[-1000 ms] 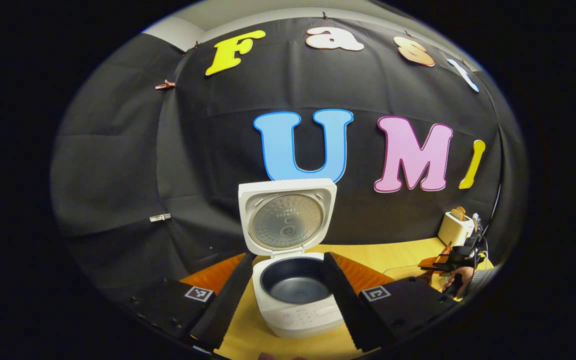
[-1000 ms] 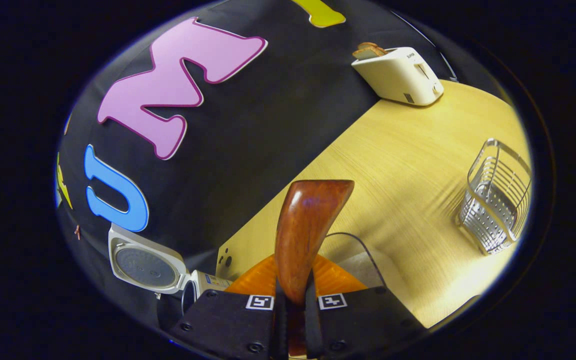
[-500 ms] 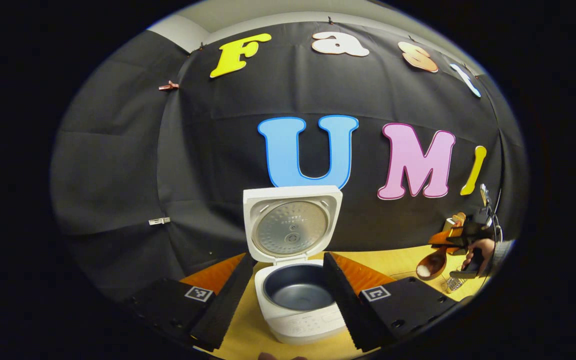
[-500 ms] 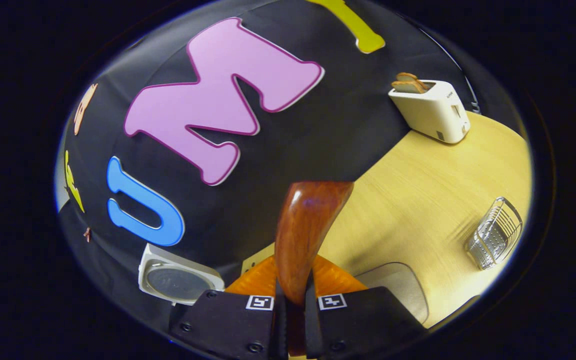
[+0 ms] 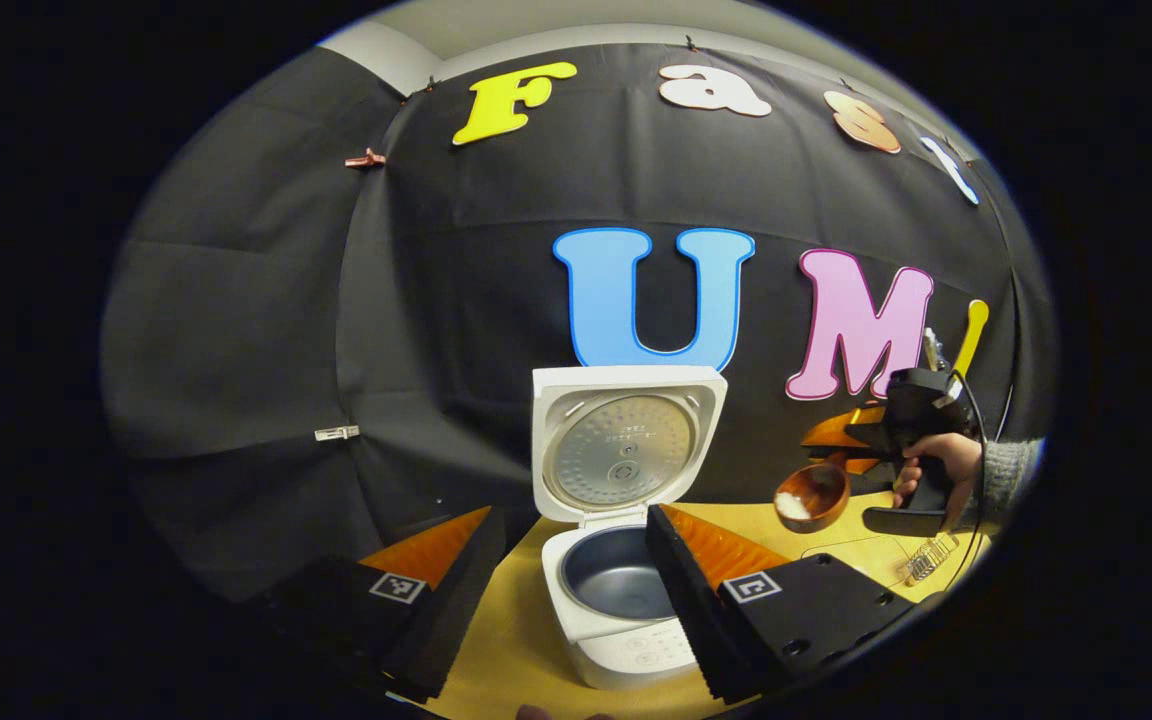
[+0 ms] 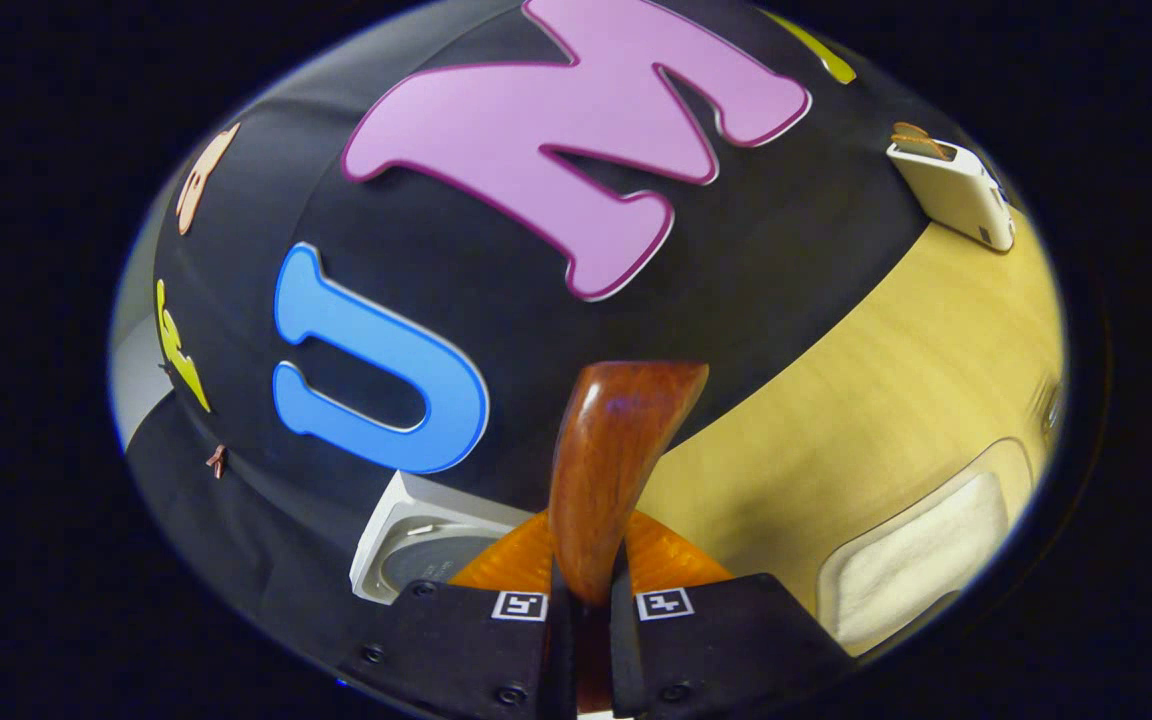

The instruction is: Close the left gripper, press the button to open the rice cooker; take a wooden spoon from the chopstick holder with the right hand, scoop a spoonful of rice and pour it into the rice cooker, then put the wooden spoon back into the chopstick holder.

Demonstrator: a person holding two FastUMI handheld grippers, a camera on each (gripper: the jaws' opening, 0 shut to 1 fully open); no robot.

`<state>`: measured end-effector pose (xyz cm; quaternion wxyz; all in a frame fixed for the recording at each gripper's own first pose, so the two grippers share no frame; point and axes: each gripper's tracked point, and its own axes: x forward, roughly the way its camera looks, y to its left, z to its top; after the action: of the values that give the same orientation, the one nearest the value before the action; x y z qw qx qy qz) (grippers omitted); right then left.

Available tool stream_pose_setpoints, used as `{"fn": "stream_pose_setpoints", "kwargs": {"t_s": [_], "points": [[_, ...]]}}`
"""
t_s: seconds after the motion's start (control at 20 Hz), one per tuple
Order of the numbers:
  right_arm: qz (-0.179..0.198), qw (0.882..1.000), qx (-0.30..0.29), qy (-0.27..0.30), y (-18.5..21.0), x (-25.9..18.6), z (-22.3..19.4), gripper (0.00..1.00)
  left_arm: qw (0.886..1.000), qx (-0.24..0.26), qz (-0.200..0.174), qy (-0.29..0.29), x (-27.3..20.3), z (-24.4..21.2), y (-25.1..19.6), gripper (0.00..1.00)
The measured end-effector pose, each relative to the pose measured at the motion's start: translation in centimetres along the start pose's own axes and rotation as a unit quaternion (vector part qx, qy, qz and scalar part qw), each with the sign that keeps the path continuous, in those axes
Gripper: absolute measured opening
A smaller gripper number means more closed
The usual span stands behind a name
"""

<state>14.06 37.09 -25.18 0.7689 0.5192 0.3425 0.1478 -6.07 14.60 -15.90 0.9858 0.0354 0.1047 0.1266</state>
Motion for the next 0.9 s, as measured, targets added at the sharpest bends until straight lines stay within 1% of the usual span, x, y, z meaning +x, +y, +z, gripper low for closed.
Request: {"fn": "stream_pose_setpoints", "kwargs": {"t_s": [0.1,0.25,0.35,0.45,0.6,0.75,0.8,0.9], "points": [[0.005,1.0,-0.003,0.009,1.2,1.6,-1.9,0.17,1.0,0.001,0.005,0.003,0.2,-0.3,0.8,0.92],[0.001,1.0,-0.011,0.015,2.7,3.7,-4.3,0.17,1.0,-0.001,0.009,0.006,0.4,-1.0,1.7,0.92],[-0.004,0.999,-0.038,0.017,3.1,4.7,-5.8,0.17,1.0,-0.007,0.008,0.011,0.7,-1.5,2.0,0.92],[-0.019,0.997,-0.079,0.013,3.0,5.2,-6.9,0.17,1.0,-0.011,0.008,0.015,0.7,-2.0,2.3,0.92],[-0.029,0.987,-0.155,-0.001,3.6,5.6,-7.8,0.17,1.0,-0.017,0.012,0.016,0.6,-2.4,2.8,0.92],[-0.011,0.978,-0.208,-0.008,5.5,5.9,-8.6,0.17,0.999,-0.027,0.021,0.023,0.3,-3.1,3.5,0.94],[-0.005,0.973,-0.231,-0.011,6.2,6.0,-8.9,0.17,0.999,-0.031,0.022,0.025,0.3,-3.3,3.7,0.92],[0.0,0.961,-0.275,-0.018,7.1,6.1,-9.5,0.17,0.999,-0.03,0.028,0.026,0.3,-3.6,4.3,0.94]]}}
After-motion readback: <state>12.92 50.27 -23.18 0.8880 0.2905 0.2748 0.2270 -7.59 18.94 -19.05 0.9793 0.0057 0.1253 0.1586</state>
